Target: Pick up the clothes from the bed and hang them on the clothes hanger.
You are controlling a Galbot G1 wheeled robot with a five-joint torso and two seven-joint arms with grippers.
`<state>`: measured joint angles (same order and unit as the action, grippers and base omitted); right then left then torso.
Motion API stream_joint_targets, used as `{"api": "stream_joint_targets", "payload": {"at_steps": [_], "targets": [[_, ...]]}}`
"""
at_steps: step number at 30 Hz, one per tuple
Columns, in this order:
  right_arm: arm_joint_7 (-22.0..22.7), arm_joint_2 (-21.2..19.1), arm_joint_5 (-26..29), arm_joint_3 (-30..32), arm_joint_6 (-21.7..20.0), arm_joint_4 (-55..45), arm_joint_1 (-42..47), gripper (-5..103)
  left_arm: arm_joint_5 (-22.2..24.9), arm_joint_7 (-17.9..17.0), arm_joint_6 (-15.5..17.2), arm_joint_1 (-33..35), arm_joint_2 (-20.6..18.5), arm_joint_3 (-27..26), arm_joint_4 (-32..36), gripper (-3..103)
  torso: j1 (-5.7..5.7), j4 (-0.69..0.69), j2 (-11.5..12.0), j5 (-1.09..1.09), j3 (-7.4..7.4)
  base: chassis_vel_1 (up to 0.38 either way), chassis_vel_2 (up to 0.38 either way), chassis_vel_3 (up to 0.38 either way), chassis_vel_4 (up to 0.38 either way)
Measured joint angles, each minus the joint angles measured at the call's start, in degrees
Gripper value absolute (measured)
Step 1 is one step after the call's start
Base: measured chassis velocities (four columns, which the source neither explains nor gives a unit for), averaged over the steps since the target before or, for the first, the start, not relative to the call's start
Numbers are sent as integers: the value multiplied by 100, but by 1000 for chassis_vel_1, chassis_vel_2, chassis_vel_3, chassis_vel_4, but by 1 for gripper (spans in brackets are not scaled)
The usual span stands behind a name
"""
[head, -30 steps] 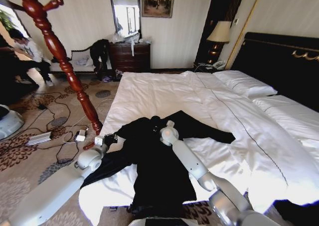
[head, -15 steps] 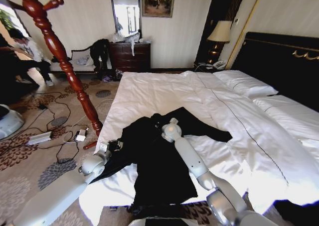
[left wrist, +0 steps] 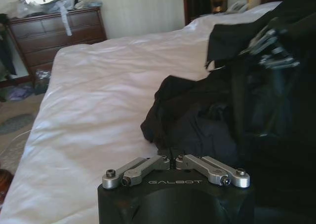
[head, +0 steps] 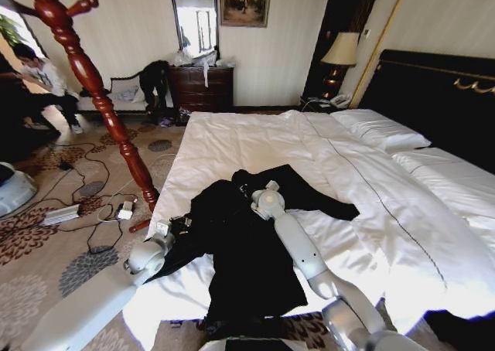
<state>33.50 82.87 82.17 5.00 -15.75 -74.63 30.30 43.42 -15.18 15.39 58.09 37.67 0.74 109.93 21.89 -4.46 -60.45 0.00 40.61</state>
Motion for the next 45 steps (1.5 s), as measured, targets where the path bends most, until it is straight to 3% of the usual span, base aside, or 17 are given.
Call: {"api": "stream_joint_targets", "payload": {"at_steps": [7,14,19,22,29,42,45], "targets": [[-306,92,-361,2,223,387,-101,15,765,-86,109,-35,-237,-225,844,1,-1,-1,0,0,0,0,0,0,0],[-325,158,-443,-128,259,309,-2,15,1476,-290,232,-795,82,-378,830,1,-1,-1,0,0,0,0,0,0,0],[-368,286,-536,-282,335,269,84,15,1795,-428,313,-1540,615,-198,372,1,0,-1,0,0,0,0,0,0,0],[-421,441,-663,-331,381,360,120,15,1993,-569,363,-1934,1123,-52,4,1,-1,-2,0,0,0,0,0,0,0],[-440,612,-817,-391,435,410,244,15,1983,-764,364,-2246,2089,29,-973,1,-1,-1,0,0,0,0,0,0,0],[-286,600,-707,-594,414,41,555,12,1975,-914,291,-2895,3093,195,-2222,1,0,-1,0,1,0,0,0,0,0],[-170,587,-565,-637,364,-102,620,20,2022,-946,293,-3032,3269,245,-2378,1,-1,0,0,1,0,0,0,0,0]]}}
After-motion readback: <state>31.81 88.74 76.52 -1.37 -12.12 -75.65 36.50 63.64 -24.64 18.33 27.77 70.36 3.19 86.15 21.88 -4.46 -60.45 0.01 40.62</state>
